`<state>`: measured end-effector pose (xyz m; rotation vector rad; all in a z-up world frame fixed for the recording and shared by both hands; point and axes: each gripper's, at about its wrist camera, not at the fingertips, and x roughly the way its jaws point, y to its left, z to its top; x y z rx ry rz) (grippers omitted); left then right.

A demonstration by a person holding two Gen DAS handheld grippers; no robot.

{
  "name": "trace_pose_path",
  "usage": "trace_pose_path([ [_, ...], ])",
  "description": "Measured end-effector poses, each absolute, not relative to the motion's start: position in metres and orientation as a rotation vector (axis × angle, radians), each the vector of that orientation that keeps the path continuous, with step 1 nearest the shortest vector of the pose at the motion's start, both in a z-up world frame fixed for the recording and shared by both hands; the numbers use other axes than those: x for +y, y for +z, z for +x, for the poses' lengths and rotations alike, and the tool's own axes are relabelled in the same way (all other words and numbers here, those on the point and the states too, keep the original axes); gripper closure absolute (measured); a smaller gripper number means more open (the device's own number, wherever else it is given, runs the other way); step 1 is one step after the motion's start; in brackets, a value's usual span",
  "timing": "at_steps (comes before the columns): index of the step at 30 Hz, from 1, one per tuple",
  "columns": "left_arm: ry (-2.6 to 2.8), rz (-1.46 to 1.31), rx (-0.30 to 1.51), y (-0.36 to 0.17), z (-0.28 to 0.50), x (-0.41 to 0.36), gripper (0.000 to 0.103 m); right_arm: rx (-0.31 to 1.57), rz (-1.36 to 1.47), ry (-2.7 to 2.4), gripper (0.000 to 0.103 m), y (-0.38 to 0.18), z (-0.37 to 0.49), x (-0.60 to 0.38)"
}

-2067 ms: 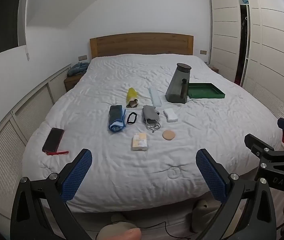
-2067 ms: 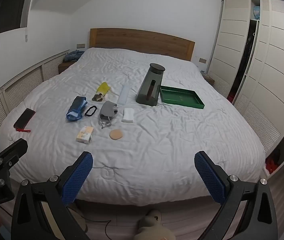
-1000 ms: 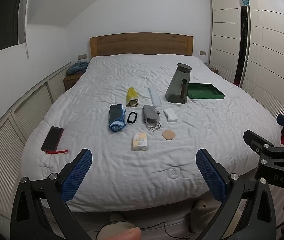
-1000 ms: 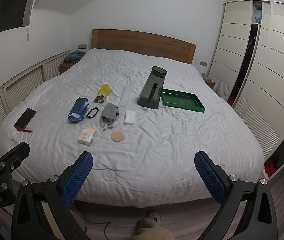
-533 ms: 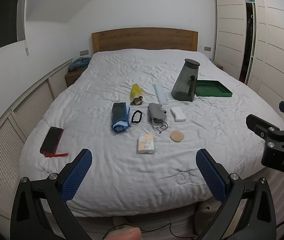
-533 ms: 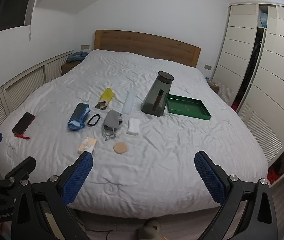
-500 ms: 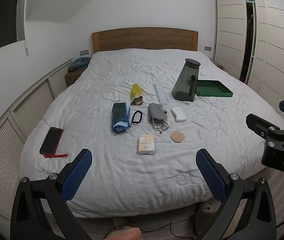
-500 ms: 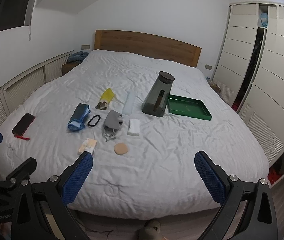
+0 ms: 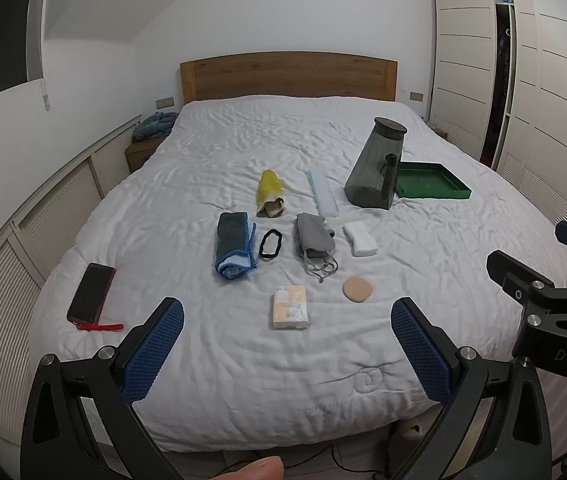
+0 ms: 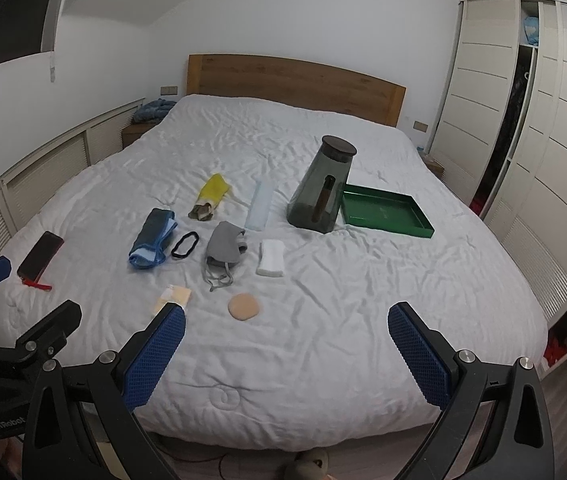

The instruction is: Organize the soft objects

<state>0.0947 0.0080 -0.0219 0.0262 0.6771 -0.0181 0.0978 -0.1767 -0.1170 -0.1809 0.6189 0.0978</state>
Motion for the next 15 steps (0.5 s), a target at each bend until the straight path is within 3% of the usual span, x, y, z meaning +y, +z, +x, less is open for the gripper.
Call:
trace_pose_path([
  [15,-0.02,0.023,0.684,-0.0228,0.0942,0.0078,0.001,0.619,-0.174,0.096,0.0,-0.1183,0.0969,-0.1777],
])
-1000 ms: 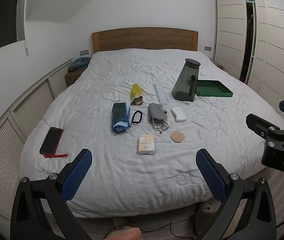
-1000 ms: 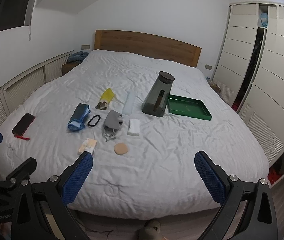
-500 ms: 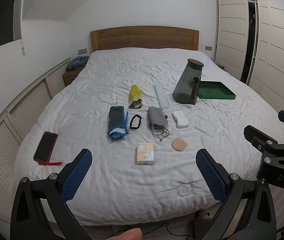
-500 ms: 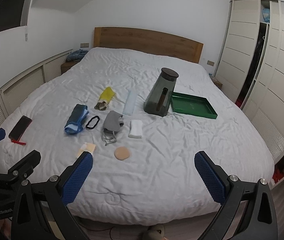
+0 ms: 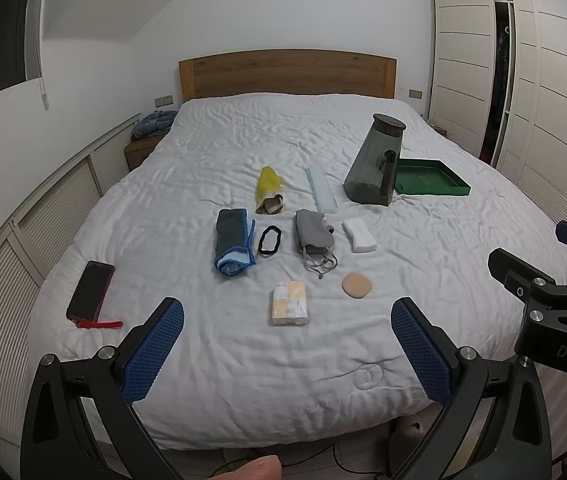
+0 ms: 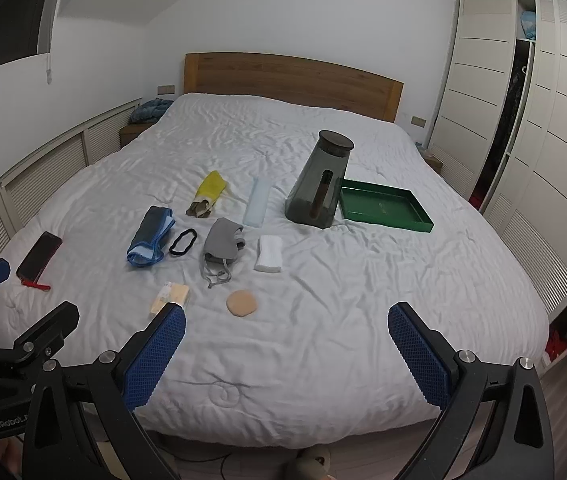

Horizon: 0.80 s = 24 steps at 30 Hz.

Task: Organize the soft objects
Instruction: 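Grasp the yellow towel with left tool while right tool grasps the clear bag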

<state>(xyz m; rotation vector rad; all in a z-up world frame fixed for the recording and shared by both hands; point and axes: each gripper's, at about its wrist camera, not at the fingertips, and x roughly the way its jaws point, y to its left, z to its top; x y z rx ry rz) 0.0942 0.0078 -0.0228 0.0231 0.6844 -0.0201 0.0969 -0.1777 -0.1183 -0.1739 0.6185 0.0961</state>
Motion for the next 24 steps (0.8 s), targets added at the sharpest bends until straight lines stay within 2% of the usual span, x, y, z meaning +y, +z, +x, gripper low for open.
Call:
trace_pose_path([
  [15,-0.004,0.011,0.722,-0.041,0.111,0.025,0.001,0.629,-0.187,0.116,0.0,-0.126,0.114,-0.164],
  [20,-0.012,-0.027,0.754,-0.041,0.159,0.042,0.001,0.614,-0.215,0.114,0.0,-0.128,0.164,-0.149],
  [24,0.023,-0.022,0.749,-0.045,0.225,0.055,0.001,0.618,-0.225,0.112,0.0,-0.14,0.237,-0.132],
])
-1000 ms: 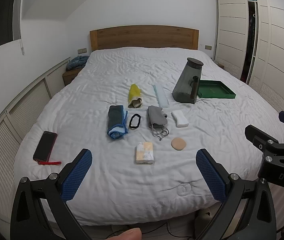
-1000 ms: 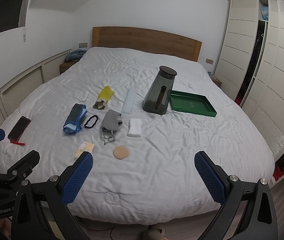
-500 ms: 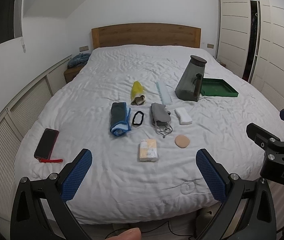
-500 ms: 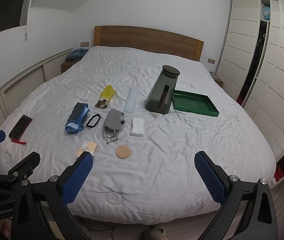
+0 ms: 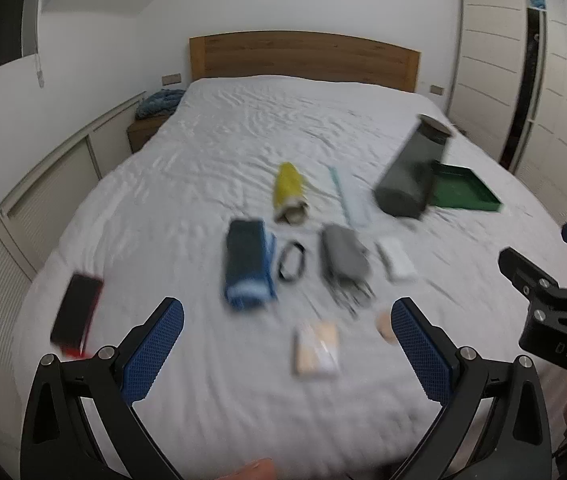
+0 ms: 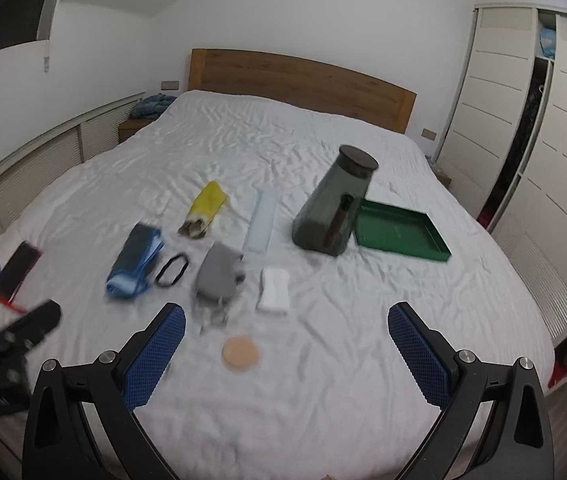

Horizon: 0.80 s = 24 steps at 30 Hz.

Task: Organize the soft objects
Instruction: 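Grasp the yellow towel with left tool while right tool grasps the clear bag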

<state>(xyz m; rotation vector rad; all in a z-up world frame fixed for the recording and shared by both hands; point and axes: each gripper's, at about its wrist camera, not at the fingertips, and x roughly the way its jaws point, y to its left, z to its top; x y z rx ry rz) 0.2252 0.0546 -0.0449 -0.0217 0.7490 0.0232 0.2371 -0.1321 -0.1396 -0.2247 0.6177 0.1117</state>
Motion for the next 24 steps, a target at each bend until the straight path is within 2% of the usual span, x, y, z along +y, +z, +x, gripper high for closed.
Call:
trace_pose_path([
  [12,0.06,-0.012,0.914,-0.13,0.508,0.059,0.001,0.772,-0.242,0.157,0.0,-0.241,0.528,-0.086],
  [17,0.099,-0.01,1.035,-0.172,0.579,0.054,0.001,0.862,-0.212,0.177,0.0,-0.272,0.61,-0.081],
  [24,0.122,0.032,1.188,-0.221,0.635,0.046,0.001,0.983,-0.248,0.187,0.0,-0.324,0.702,-0.062],
])
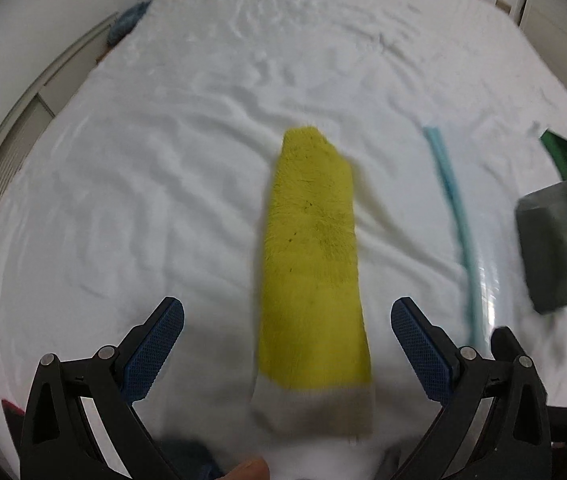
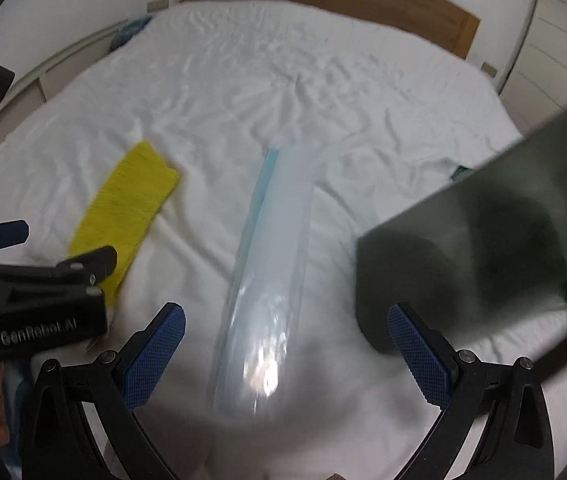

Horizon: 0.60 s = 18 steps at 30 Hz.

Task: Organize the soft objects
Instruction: 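Grasp the yellow towel with left tool while right tool grasps the clear bag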

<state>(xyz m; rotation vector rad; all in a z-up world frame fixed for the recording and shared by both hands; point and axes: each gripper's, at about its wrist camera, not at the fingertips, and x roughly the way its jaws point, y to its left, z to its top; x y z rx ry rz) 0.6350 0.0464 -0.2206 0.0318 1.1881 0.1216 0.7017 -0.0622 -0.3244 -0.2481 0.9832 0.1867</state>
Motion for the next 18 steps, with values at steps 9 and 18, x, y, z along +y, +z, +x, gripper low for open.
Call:
trace_pose_path([
  [9,0.134,0.07,1.308,-0.26,0.667,0.048,0.001,1.059,-0.307,0.217,0.0,-0.376,0.77,-0.042],
  [18,0.133,0.068,1.372,-0.278,0.672,0.06,0.001,1.091,-0.296,0.286,0.006,-0.412,0.785,-0.031],
])
